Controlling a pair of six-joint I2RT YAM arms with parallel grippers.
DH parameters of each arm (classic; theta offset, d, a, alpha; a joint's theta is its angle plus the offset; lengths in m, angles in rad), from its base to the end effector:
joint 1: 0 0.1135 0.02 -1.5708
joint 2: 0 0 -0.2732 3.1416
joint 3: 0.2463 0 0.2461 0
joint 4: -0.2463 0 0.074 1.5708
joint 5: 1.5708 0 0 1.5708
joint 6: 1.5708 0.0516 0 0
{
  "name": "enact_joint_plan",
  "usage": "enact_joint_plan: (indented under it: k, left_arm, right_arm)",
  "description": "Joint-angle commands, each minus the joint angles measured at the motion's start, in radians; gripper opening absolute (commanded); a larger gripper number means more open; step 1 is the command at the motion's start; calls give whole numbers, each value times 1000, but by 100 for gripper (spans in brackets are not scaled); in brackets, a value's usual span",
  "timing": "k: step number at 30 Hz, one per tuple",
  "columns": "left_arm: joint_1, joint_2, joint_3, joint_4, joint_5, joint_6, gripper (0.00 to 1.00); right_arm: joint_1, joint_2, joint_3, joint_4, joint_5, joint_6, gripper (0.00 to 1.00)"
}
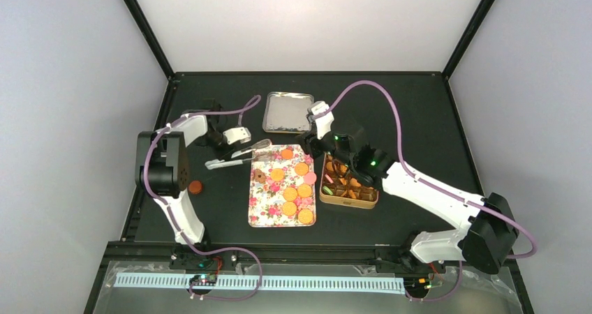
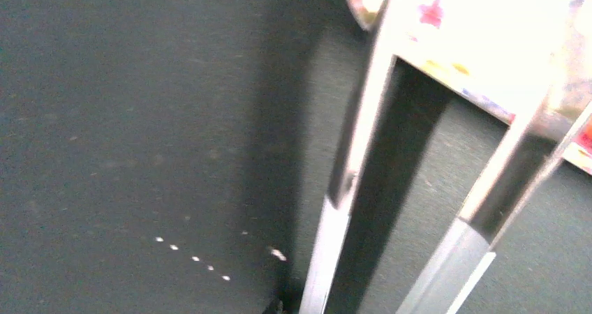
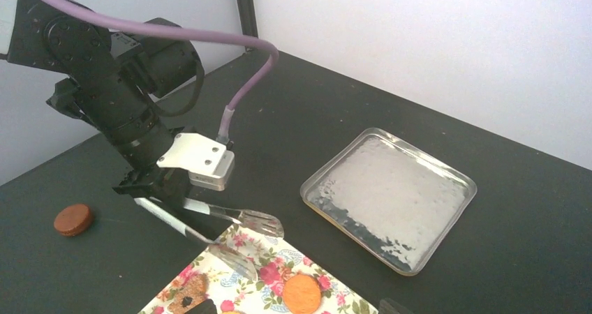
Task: Pack the cookies
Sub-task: Pick up the clamp from the plate.
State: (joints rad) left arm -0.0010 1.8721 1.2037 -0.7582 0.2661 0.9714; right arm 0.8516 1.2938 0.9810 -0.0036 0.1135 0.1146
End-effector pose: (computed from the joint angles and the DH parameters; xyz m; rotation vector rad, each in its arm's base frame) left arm 0.3433 -0.0139 0.1511 1.3707 2.5339 -0.2440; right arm 0.2086 0.2293 0.3210 -0.6183 1.8209 0.5503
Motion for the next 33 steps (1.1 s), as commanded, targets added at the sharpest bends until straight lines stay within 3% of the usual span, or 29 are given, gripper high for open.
enact_joint_plan:
  k: [1, 10, 15, 22, 28, 33]
  left_arm:
    - [-22, -70, -36, -39, 17, 54, 5]
    - [-88, -224, -46, -116, 62, 109, 1]
    - [-160, -341, -38, -197, 56, 203, 1]
    - [-248, -524, -53, -247, 58, 363, 2]
    - [-313, -577, -51, -258, 36, 383, 1]
    - [-358, -584, -41, -275, -6, 373, 2]
  right_arm:
    - [4, -29, 4, -8, -19, 6, 61]
    - [0, -47, -4, -23, -37, -7, 75]
    - [-12, -40, 7, -72, -154, -81, 82]
    - [-13, 22, 24, -132, -344, -213, 75]
    - [-11, 36, 33, -125, -515, -260, 70]
    - [-9, 78, 52, -137, -495, -273, 67]
